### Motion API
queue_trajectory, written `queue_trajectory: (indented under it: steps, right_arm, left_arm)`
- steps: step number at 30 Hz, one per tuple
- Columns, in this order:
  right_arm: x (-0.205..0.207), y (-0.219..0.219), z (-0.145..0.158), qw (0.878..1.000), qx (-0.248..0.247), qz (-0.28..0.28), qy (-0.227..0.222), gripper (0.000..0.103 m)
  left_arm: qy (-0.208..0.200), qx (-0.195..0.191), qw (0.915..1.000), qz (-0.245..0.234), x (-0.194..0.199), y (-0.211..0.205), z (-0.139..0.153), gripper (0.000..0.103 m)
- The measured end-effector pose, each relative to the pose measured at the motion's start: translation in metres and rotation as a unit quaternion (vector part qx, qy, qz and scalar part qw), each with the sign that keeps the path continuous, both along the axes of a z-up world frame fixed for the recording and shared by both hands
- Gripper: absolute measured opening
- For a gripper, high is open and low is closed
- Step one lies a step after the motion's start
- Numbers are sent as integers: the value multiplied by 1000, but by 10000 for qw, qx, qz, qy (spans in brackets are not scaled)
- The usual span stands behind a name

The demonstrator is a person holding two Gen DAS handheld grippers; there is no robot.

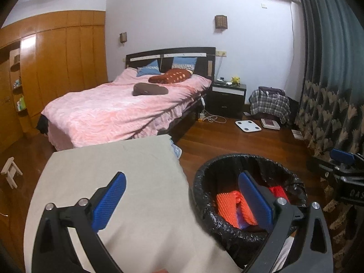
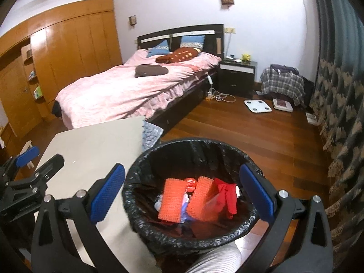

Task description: Collect trash

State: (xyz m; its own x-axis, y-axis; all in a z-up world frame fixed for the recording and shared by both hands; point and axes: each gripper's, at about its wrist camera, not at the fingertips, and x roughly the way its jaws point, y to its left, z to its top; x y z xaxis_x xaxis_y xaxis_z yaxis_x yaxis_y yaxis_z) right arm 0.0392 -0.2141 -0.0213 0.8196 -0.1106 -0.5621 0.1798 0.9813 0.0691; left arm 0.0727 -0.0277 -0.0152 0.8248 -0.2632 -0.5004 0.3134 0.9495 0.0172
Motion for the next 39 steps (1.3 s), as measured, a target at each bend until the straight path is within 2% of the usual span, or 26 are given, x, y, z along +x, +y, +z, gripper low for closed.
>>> queue_trajectory:
  steps: [14,39]
  right_arm:
    - [-13,21,12,9997,-145,146,-128,98]
    - [-13,24,12,9996,-182,170,-129,98]
  left_arm:
    - [-246,-41,9997,39,-22,11,16,97]
    - [-254,-41,9996,97,-27,15,19,97]
